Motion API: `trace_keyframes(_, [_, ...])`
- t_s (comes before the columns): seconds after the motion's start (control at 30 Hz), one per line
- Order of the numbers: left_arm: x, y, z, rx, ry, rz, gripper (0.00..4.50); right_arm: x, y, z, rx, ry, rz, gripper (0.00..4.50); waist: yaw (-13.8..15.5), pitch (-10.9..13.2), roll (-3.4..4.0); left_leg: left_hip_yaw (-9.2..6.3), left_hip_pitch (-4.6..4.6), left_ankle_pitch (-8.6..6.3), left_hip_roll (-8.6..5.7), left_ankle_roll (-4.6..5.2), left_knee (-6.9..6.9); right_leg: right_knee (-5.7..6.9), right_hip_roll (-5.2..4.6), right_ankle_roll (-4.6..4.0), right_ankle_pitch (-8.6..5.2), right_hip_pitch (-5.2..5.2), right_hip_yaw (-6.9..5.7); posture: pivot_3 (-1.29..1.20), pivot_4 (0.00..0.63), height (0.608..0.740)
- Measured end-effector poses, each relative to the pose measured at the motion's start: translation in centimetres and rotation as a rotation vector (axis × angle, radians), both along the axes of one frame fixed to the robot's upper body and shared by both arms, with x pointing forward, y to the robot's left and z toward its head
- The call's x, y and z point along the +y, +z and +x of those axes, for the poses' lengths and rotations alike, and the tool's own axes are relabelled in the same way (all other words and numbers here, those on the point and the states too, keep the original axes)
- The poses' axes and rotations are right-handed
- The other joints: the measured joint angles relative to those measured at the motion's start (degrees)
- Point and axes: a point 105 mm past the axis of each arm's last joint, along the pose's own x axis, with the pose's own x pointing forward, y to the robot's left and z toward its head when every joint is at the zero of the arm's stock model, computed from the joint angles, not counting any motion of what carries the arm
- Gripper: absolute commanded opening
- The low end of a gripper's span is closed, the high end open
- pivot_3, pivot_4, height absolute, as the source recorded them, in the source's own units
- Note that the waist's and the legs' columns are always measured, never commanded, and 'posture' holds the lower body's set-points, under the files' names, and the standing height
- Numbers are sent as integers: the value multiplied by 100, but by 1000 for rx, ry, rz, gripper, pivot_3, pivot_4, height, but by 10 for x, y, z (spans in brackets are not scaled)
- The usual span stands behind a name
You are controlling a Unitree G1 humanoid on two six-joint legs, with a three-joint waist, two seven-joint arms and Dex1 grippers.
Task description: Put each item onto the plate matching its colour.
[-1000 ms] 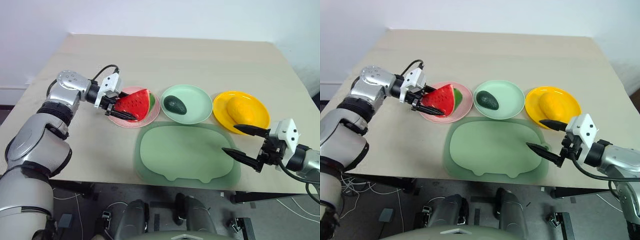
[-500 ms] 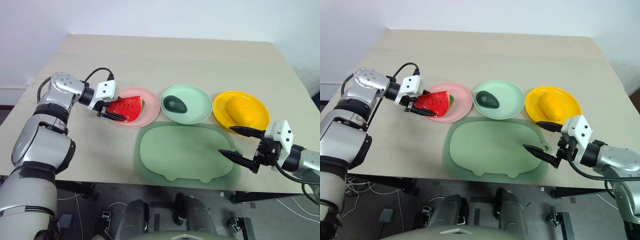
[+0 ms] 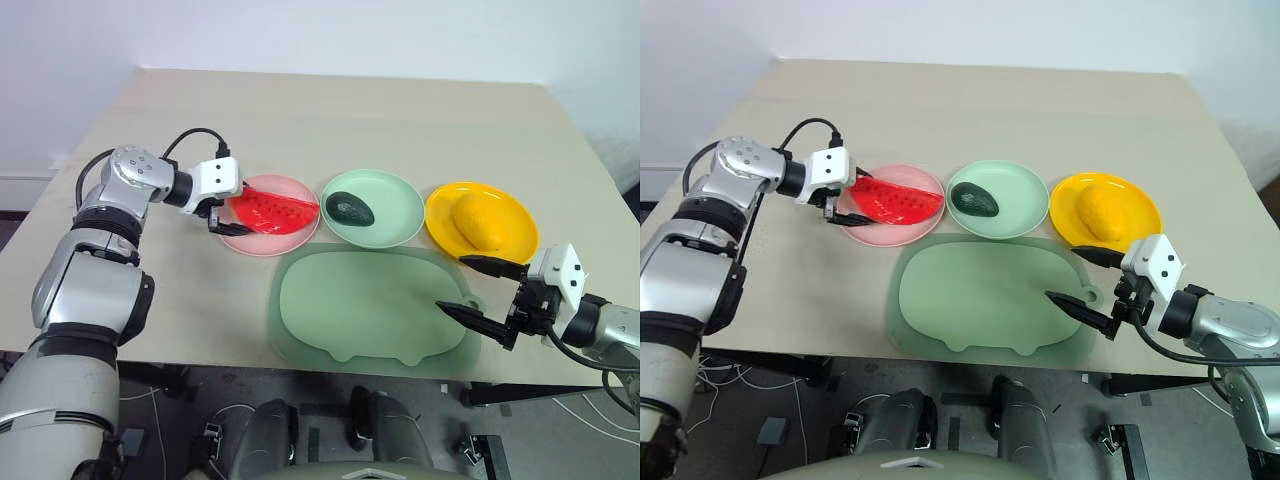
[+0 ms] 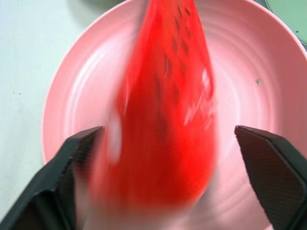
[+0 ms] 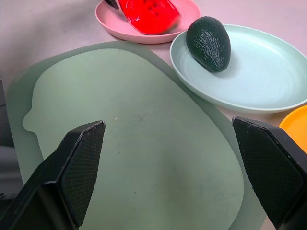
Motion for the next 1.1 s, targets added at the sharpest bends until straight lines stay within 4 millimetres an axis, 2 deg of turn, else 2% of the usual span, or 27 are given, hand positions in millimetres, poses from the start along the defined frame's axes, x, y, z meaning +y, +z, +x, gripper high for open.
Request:
trace_keyframes(0.2, [0,9,1,-20,10,-62,4455,0,2,1,-8,0,0,4500,-6,0,0,1,0,0,0,0,0,1,1,0,0,0,-1,0,150,733])
trace_keyframes(0.37, [5,40,2,-72,25,-194,4455,0,3,3,-12,6,3,4500,-9,0,0,1,1,3,0,-6,0,6,0,2,2,1,-1,0,150,733])
trace_keyframes(0.47, [18,56,-2,-95,29,-236,4455,-2,3,6,-10,5,7,4500,-18,-1,1,5,5,4,0,-7,-1,6,1,2,2,2,0,0,150,733])
trace_keyframes(0.6, [50,78,-16,-130,59,-290,4455,-7,2,10,-11,0,11,4500,-46,-1,2,6,6,5,3,-9,-4,7,3,2,1,1,0,0,150,733])
trace_keyframes(0.67, [64,81,-25,-129,69,-324,4455,-8,2,11,-12,2,15,4500,-46,-3,5,8,11,5,4,-10,-4,8,2,2,1,5,0,0,150,733])
trace_keyframes(0.77, [82,66,-38,-94,85,-391,4455,-11,1,15,-14,6,17,4500,-30,-5,9,9,24,5,5,-9,-4,6,0,3,1,18,2,0,150,733])
trace_keyframes(0.9, [102,26,-61,-39,124,-503,4455,-19,-3,20,-7,-10,15,4500,-29,-5,9,14,35,6,11,-12,-4,9,-1,3,1,22,5,0,150,733])
trace_keyframes(0.93, [107,14,-73,-36,137,-536,4455,-22,-5,22,2,-18,20,4500,-36,-5,9,14,33,12,14,-23,-4,9,-1,3,1,21,5,0,150,733])
trace_keyframes(1.1, [111,-13,-108,-82,197,-680,4455,-33,-7,26,11,-32,25,4500,-4,-6,10,12,44,6,18,-14,-5,4,-10,3,1,28,8,0,150,733])
